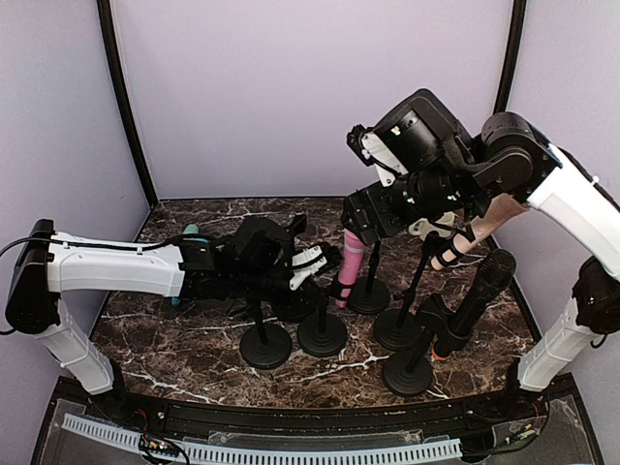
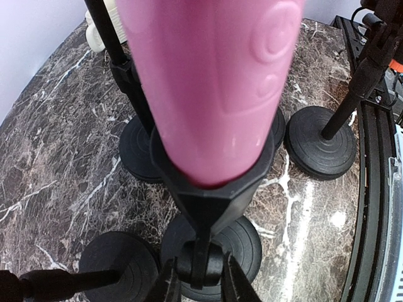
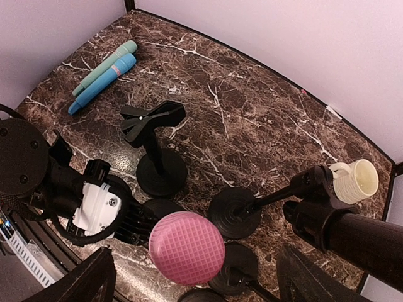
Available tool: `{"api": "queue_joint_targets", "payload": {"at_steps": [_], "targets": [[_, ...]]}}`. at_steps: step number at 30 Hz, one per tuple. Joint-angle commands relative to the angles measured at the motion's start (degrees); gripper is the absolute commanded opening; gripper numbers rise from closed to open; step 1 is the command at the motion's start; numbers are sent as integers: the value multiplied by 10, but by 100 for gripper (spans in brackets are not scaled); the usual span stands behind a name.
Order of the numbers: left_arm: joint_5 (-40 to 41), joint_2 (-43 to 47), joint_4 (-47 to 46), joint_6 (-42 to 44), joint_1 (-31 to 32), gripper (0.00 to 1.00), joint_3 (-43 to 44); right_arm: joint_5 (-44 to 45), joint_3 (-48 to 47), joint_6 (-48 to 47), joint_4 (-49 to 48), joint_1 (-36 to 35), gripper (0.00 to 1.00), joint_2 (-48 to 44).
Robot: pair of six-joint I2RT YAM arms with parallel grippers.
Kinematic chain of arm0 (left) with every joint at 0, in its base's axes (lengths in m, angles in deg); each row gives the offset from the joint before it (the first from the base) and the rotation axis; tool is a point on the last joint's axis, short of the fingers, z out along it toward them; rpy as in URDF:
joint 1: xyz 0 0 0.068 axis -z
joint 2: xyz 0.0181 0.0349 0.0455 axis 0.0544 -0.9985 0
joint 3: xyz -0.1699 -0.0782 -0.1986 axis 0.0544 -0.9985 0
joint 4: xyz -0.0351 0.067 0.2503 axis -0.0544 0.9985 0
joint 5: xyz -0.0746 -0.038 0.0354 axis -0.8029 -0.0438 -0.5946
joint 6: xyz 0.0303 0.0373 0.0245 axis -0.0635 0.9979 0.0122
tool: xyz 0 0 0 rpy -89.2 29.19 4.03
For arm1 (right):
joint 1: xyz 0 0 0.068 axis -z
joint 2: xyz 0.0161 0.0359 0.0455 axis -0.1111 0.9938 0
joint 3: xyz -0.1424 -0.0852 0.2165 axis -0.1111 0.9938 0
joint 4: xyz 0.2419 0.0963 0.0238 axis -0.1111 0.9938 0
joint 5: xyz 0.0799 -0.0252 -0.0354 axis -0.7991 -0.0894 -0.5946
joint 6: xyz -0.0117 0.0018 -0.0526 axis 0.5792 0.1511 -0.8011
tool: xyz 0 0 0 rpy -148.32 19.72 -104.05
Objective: Remove the microphone from the stand
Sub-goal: Hold the microphone stand at the center of the board.
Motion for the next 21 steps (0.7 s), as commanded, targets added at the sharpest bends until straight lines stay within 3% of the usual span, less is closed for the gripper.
{"api": "queue_joint_targets", "payload": {"at_steps": [1, 21], "targets": [[5, 30, -16, 19, -5, 2, -11, 17, -19, 20, -2, -5, 88, 11], [-3, 35, -35, 26, -5, 1, -25, 10, 51, 46, -43, 24, 70, 21]]}}
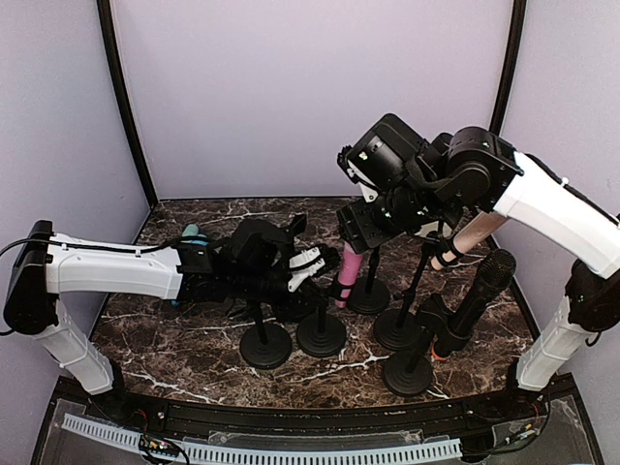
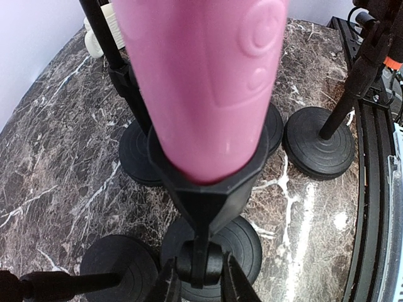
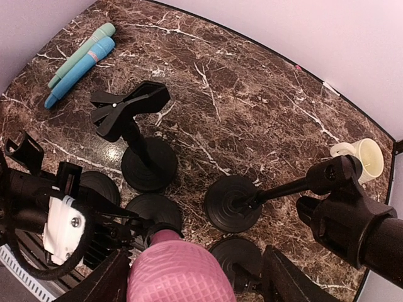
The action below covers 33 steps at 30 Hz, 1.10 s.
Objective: Remove the microphone from the stand
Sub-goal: Hold the microphone stand at the center of the board.
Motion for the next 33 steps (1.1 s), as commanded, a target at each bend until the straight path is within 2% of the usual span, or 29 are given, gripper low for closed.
{"api": "queue_joint_targets", "payload": {"at_steps": [1, 3, 8, 10, 12, 18, 20, 33], "targets": [[3, 27, -14, 16, -5, 1, -10, -1, 16, 9, -32, 9, 69, -16], [2, 27, -15, 16, -5, 1, -10, -5, 23, 9, -41, 12, 65, -20], [-3, 29, -23, 11, -5, 4, -9, -17, 37, 9, -56, 14, 43, -31], [-8, 30, -29, 8, -5, 13, -8, -21, 41, 7, -62, 14, 36, -37], [-14, 29, -34, 7, -5, 27, -6, -25, 46, 7, -67, 15, 31, -43], [-11, 16, -53, 9, -6, 51, 4, -37, 54, 2, -83, 15, 30, -57], [-11, 11, -64, 8, -6, 56, 7, -38, 53, 1, -84, 15, 30, -56], [-33, -13, -88, -2, -6, 61, 9, -38, 56, -2, -92, 15, 30, -61]]}}
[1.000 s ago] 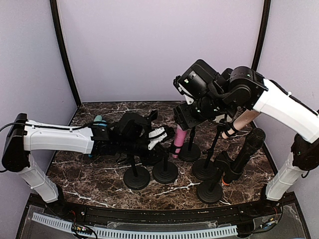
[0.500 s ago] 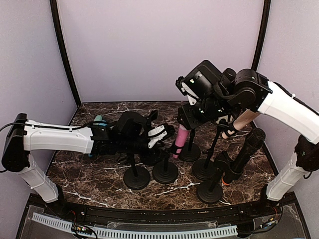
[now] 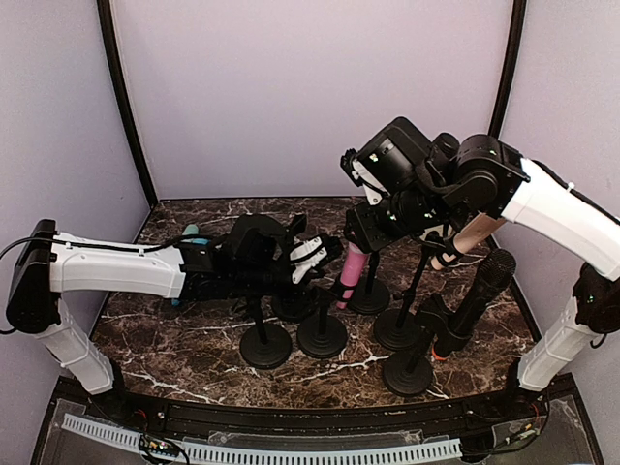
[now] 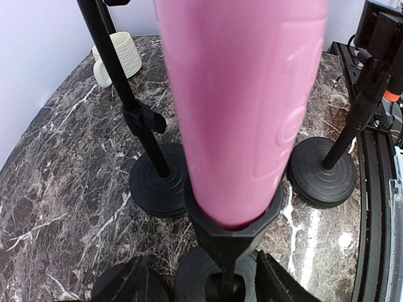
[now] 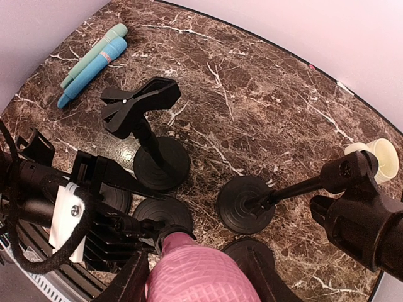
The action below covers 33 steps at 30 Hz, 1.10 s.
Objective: Remove the microphone from the stand
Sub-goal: Hold the microphone stand at the center of the board.
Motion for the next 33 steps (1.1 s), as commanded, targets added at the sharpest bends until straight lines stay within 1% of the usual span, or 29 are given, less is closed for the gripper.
{"api": "queue_joint_targets", "payload": {"at_steps": [1, 3, 5, 9, 14, 18, 23, 26, 28, 30, 33], "targets": [[-16, -6, -23, -8, -3, 61, 8, -1, 1, 2, -42, 3, 30, -30], [-17, -10, -27, -10, -3, 60, 5, -1, 2, 2, -44, 3, 30, -32], [-17, -12, -29, -10, -3, 56, 3, 0, 3, 3, -44, 3, 30, -33], [-17, -14, -41, -7, -3, 43, -10, 1, 5, 3, -46, 3, 29, -37], [-20, -16, -45, -8, -4, 37, -22, 1, 4, 3, -53, 3, 29, -41], [-23, -20, -39, -8, -5, 28, -23, 1, 7, 1, -58, 3, 26, -43], [-22, -18, -34, -6, -7, 12, -27, 9, 9, -2, -62, 3, 20, -47], [-23, -18, -27, -3, -8, 3, -27, 17, 9, -5, -67, 3, 14, -52], [-23, -18, -21, -2, -8, 0, -26, 24, 7, -9, -72, 3, 9, -56], [-25, -17, -15, 1, -9, 0, -24, 30, 2, -11, -76, 3, 0, -59], [-28, -16, -4, 4, -10, 0, -22, 37, -3, -20, -84, 3, 0, -64]]}}
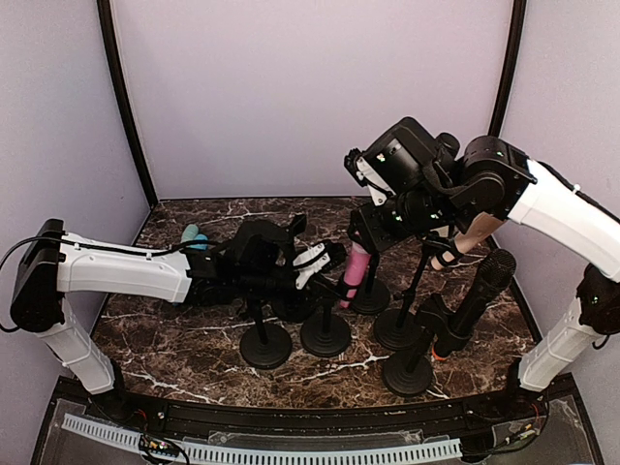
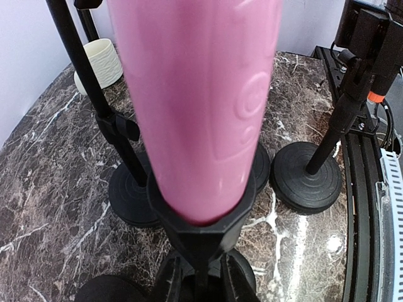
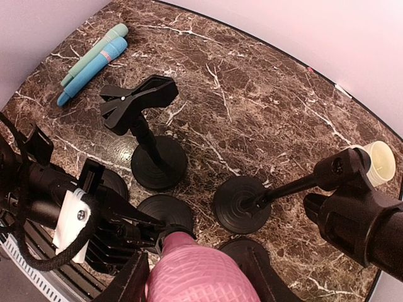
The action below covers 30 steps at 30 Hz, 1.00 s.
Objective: Remove the microphone from the stand
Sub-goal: Hold the microphone stand at the center of the board, then remove the microphone from the microphone stand.
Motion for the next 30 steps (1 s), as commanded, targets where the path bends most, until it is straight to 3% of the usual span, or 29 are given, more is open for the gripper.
{"api": "queue_joint_targets", "payload": {"at_steps": [1, 11, 22, 30], "targets": [[2, 2, 37, 12, -9, 0, -7, 38, -19, -10, -79, 2, 0, -47], [-16, 2, 68, 20, -13, 0, -4, 23, -22, -58, -96, 3, 0, -70], [-26, 8, 97, 30, -16, 0, -4, -71, 4, -109, -118, 24, 0, -120], [-24, 8, 100, 32, -17, 0, 1, -67, -8, -108, -115, 25, 0, -118]]}}
